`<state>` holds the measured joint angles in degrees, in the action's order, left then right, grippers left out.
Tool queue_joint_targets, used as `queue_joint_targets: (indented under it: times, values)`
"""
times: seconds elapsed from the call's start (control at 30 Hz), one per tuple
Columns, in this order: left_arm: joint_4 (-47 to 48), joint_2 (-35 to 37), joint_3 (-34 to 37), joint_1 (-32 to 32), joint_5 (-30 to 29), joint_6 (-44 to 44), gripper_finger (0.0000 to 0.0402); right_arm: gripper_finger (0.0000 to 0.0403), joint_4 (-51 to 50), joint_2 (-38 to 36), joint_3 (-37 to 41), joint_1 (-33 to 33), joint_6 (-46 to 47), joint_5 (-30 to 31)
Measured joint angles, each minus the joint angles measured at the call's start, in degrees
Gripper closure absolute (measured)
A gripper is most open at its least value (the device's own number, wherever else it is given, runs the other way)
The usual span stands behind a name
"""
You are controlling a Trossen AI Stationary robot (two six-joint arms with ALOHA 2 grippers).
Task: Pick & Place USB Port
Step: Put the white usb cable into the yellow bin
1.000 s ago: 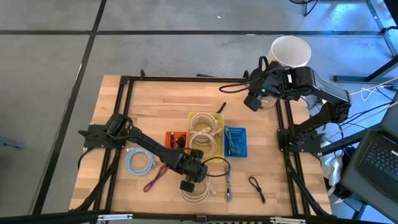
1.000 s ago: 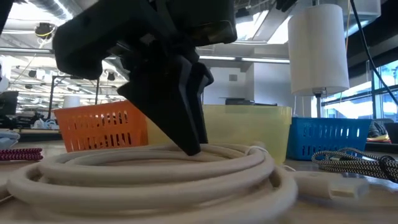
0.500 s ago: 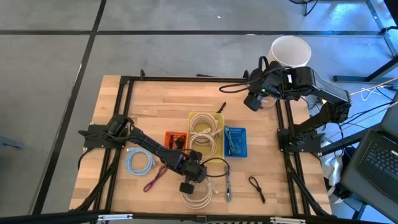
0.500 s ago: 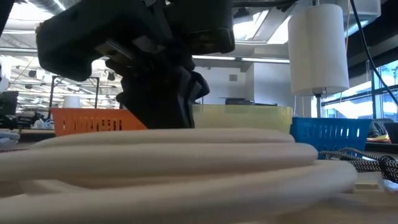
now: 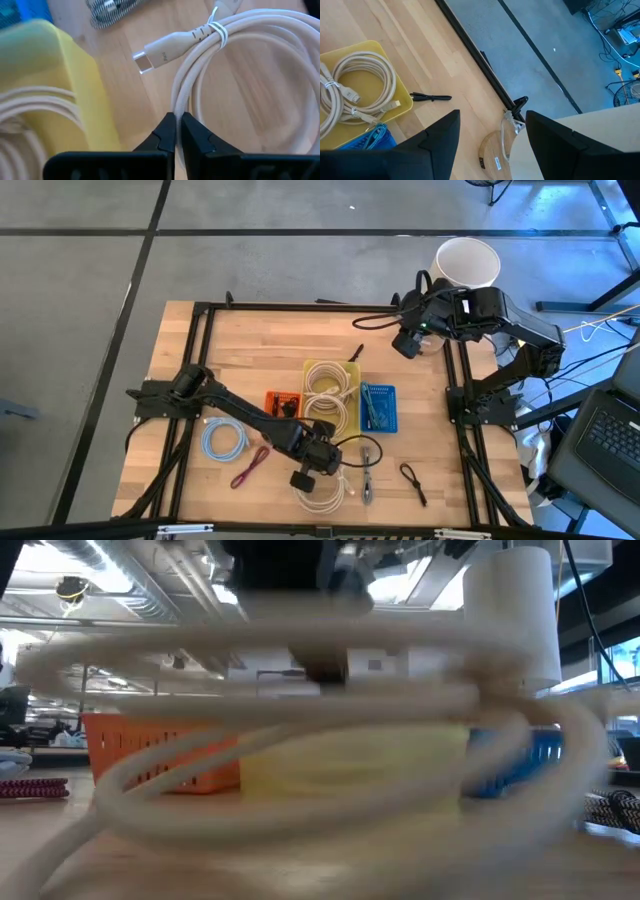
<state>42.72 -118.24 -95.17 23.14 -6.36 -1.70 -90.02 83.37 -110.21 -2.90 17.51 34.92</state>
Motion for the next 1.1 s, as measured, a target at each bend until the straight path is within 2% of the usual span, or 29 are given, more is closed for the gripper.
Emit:
queue_joint_targets:
  times: [0.17,0.4,0.57,0.83,1.1]
  values:
    - [10.58,0.11,-7.19,-0.46,-0.08,3.77,0.0398,0.0173,0.0,0.0,0.0,0.0,0.04,0.0]
    - [20.92,0.15,-14.41,-4.47,-0.48,4.03,0.0398,0.0173,0.0,0.0,0.0,0.0,0.25,-0.04]
    - [26.62,0.83,-18.71,-8.26,-4.18,7.42,0.0398,0.0173,0.0,0.0,0.0,0.0,0.28,-0.61]
    - [26.11,5.58,-19.17,-16.87,-6.61,13.66,0.0398,0.0173,0.01,0.0,0.0,0.0,1.25,-0.63]
    - [23.56,5.83,-19.15,-24.5,-5.53,21.43,0.0398,0.0173,0.0,0.0,0.0,0.0,2.61,-0.61]
